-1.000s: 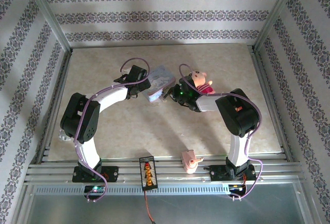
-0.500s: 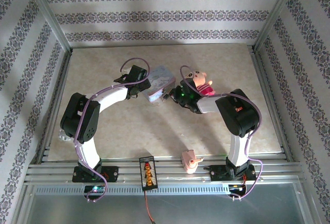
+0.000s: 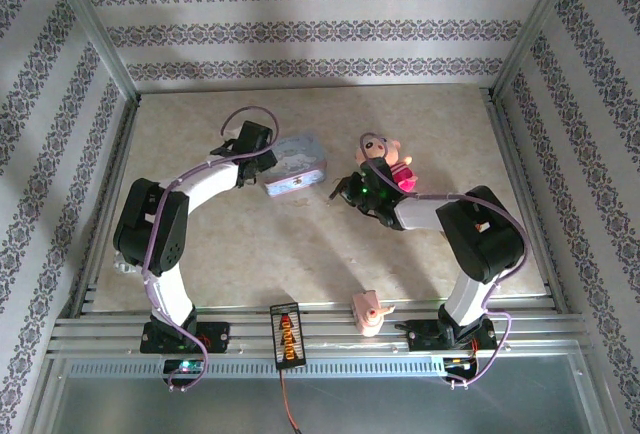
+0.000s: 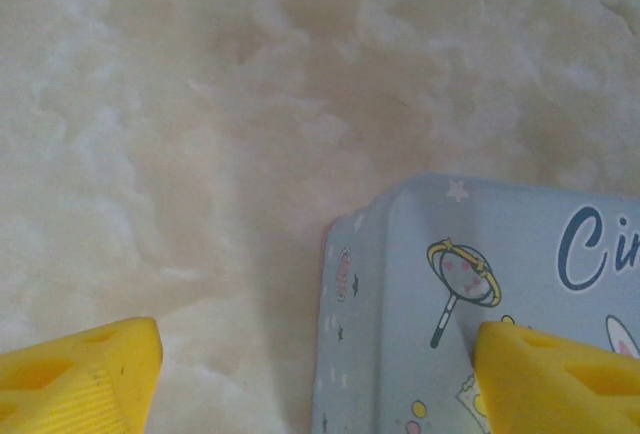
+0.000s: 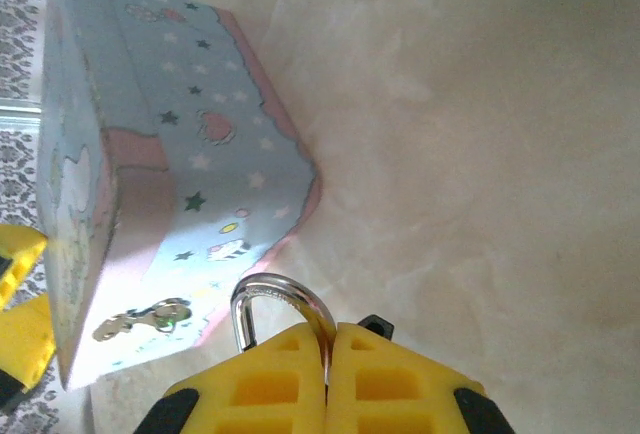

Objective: Unlock a padlock with a key

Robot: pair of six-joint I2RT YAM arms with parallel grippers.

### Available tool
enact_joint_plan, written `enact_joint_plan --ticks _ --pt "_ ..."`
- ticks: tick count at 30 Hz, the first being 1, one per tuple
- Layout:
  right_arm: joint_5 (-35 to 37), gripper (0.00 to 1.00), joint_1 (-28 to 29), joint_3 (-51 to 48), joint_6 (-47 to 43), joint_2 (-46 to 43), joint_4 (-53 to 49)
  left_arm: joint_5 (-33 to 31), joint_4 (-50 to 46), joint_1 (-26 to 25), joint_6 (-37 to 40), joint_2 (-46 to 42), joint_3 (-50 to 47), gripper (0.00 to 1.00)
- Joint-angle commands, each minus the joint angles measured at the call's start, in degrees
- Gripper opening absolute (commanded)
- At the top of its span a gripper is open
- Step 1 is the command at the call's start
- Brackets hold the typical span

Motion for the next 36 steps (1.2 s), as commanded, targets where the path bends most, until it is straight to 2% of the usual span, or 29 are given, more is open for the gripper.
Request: enact_joint_plan --ticks 1,7,21,31,36 --pt "-1.57 0.0 -0.07 -1.72 -2.64 -1.92 -0.57 1.59 -3.25 2.34 2.74 2.94 -0.79 0.77" --pt "-3.96 0.0 0.18 -3.09 -4.79 -3.64 -1.21 7.98 1.11 3.61 3.02 5.49 1.42 0.68" --pt "-10.64 0.0 0.18 -1.25 -10.18 -5.68 -6.21 12.62 3.79 4.89 3.18 8.22 6.82 0.69" --pt "-20.09 0.0 -2.22 5.46 -14.65 -3.09 -10.28 13.48 4.02 6.78 3.23 0.76 4.23 0.98" --pt "-24.32 0.0 -3.89 9.92 -16.95 0.32 -14.37 13.55 4.04 7.32 2.77 -4.09 1.33 0.99"
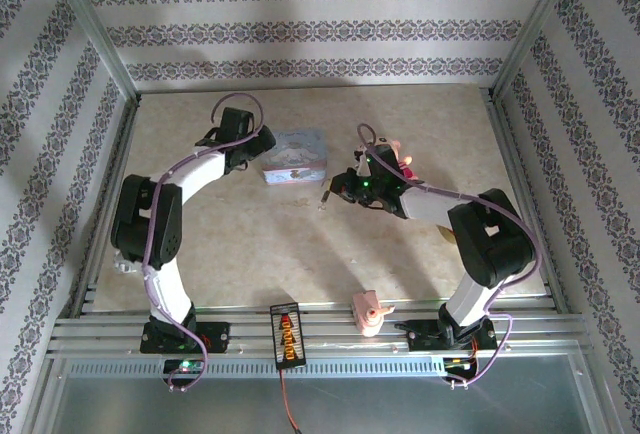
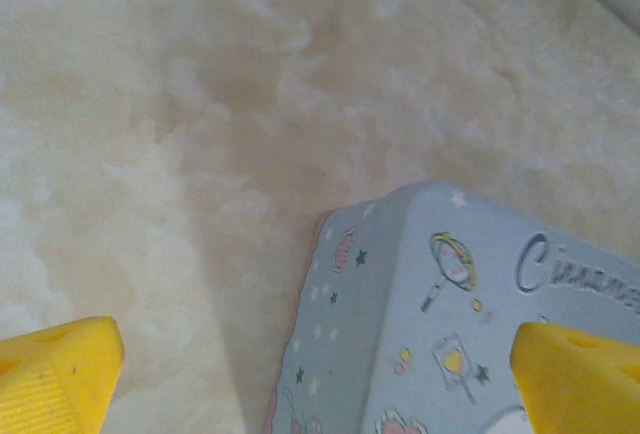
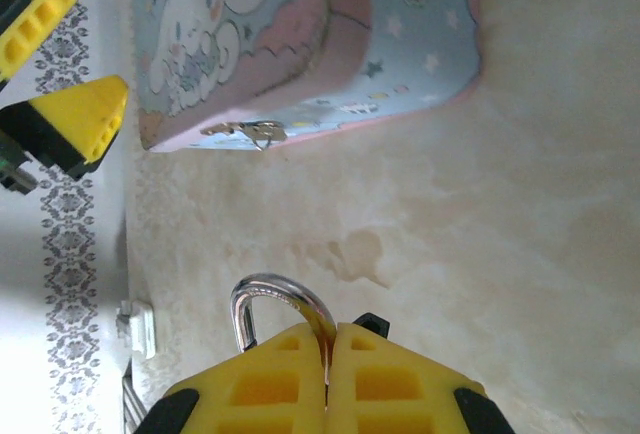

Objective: Unlock a padlock with a key

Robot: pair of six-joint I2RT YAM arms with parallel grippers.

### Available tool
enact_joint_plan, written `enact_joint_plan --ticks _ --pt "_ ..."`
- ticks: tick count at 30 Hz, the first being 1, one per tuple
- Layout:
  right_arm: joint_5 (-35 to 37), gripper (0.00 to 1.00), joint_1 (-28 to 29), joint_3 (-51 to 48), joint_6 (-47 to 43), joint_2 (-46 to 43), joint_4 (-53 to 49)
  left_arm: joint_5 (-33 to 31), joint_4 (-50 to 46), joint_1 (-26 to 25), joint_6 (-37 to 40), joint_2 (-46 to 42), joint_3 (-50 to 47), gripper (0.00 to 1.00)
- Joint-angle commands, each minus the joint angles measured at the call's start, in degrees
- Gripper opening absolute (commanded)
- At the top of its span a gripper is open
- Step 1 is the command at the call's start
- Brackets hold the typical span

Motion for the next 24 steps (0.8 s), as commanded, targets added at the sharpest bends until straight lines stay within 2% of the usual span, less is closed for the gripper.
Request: enact_joint_plan --ticks 1,6,12,17,24 --pt "-5.74 0.0 -1.39 3.65 -3.75 3.04 -4.02 0.23 -1.13 1.18 -0.14 -5.09 -2.26 0.99" --pt "-9.2 0.0 -4.04 6.6 -7.51 6.77 -8.3 -0.18 0.28 1.96 -1.09 -10.13 -6.48 0.99" --pt "-7.99 0.0 -6.13 9.82 -13.17 9.12 -19.34 -2.28 -0.18 2.73 -1.29 -14.54 -9.56 0.99" --pt "-0.81 0.0 -6.4 11.94 -19.25 8.56 -30.52 -3.43 -0.47 3.13 -1.63 -16.54 -10.96 0.99" --pt "4.73 0.0 -6.23 14.19 -23.2 7.45 -37.32 -4.23 -0.51 3.49 -1.9 -17.85 -12.03 0.99"
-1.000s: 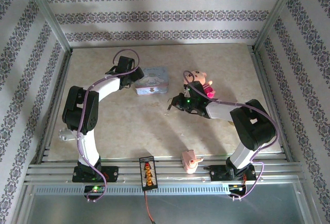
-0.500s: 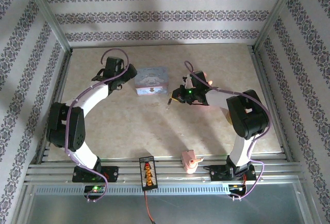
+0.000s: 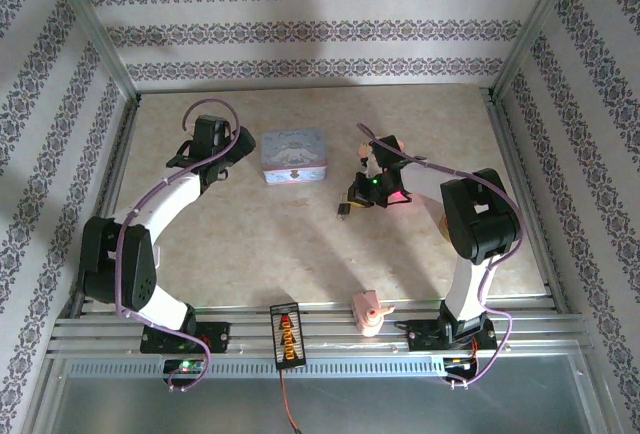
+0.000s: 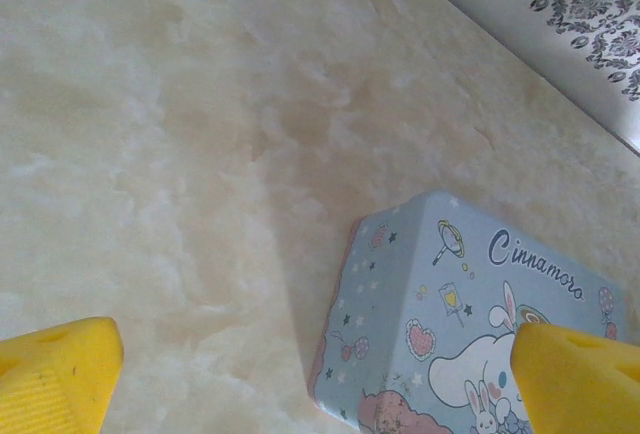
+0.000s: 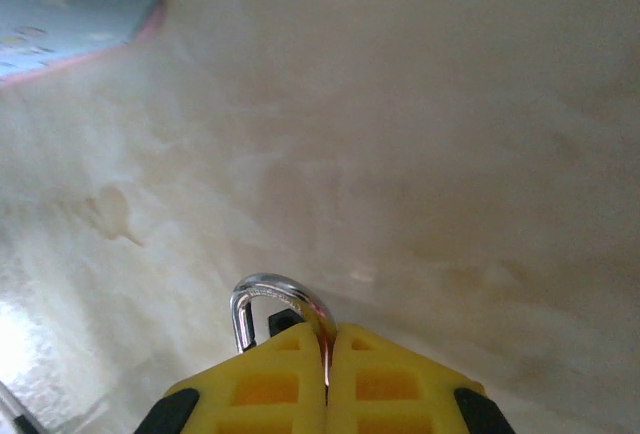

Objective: Unlock a padlock with a key

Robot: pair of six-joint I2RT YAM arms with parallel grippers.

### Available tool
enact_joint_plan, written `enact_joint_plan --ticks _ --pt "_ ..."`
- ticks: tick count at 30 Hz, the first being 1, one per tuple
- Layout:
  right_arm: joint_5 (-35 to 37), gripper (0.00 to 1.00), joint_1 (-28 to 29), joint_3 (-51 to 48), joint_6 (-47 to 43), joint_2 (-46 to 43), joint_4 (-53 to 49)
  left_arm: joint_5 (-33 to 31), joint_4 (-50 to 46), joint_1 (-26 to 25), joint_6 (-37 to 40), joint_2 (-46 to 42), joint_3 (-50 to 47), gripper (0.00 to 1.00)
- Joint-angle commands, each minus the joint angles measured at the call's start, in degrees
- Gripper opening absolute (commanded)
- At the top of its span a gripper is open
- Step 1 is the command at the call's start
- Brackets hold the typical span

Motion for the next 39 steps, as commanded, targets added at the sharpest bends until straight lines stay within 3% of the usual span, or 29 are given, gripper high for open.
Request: enact_joint_plan --ticks 1,10,31,39 --pt "4.38 0.0 -0.04 2.07 -3.9 -1.59 -6.26 -1.5 -0.53 0.98 -0.65 -1.56 -0.92 0.99" --pt "9.37 0.0 1.97 3.48 -4.54 -1.3 -8.28 -1.96 -0.59 1.45 -0.75 -2.84 -2.04 0.99" --pt "25.44 0.0 6.83 16.84 -6.95 6.17 -19.23 -2.0 -0.77 3.23 -0.78 -3.81 -3.72 0.99" --pt "27.65 0.04 7.07 18.56 -7.35 7.91 -19.96 -1.92 -0.77 3.54 -0.79 -4.0 -3.9 0.99"
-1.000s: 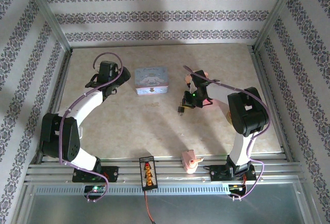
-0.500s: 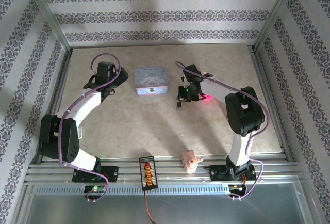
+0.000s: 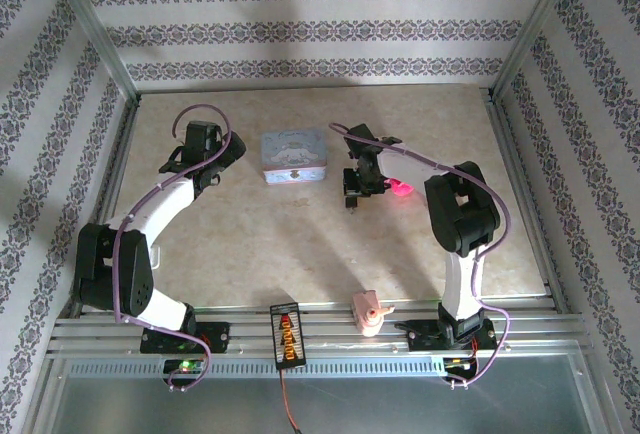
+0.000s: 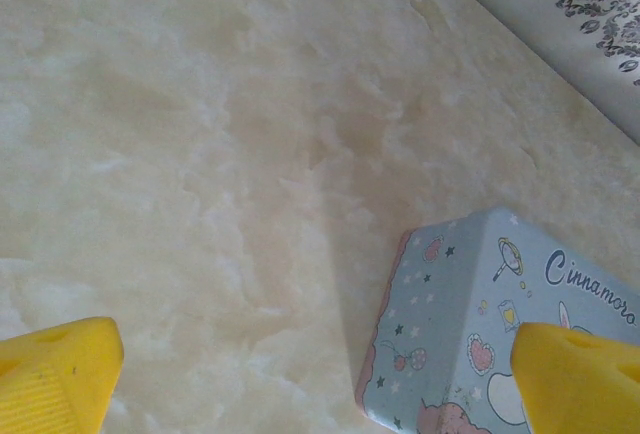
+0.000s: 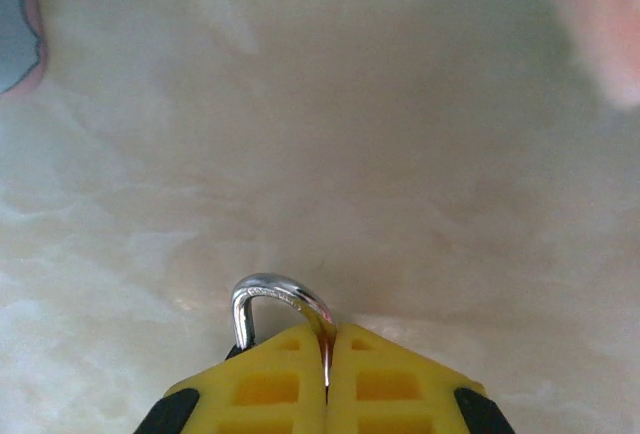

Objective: Unlock a padlock with a key

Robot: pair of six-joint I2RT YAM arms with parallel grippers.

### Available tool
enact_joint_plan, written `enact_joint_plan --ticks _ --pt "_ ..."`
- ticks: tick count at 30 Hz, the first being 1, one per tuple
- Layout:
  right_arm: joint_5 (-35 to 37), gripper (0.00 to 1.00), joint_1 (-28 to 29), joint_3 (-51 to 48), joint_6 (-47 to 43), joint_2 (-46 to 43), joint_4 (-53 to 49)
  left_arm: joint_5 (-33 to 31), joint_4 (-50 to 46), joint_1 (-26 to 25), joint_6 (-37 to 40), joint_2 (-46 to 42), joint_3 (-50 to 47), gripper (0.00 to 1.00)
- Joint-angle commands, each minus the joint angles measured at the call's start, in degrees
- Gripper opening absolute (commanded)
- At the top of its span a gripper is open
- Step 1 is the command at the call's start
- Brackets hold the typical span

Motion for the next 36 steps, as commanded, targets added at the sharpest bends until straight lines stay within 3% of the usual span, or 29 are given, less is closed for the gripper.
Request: enact_joint_plan --ticks 1,6,16,23,27,36 --pt "2.91 0.06 0.45 2.24 -1.15 1.62 -2.14 -0.99 -0.77 1.07 -0.49 -1.8 -0.74 0.99" --pt "3.76 0.18 0.78 3.77 -1.22 2.72 -3.31 -0.92 -0.93 1.4 -0.38 -2.02 -0.6 0.99" --pt "6.42 0.22 1.51 4.59 -1.26 -1.85 -5.21 -2.04 -2.35 2.61 -0.04 -3.64 -0.56 0.99" --pt "10.08 0.26 1.77 1.91 -0.61 -10.38 -5.71 -5.23 -3.88 3.57 1.98 -6.95 -1.42 0.99" --pt "13.13 0.35 1.77 -1.09 0.17 -16.16 -5.46 -7.95 -4.74 4.34 3.14 -10.01 -2.78 0.99" --pt "19.06 0.43 0.91 -11.14 2.81 -30.2 -2.18 -13.94 -1.69 4.8 10.33 -19.95 -9.46 0.99"
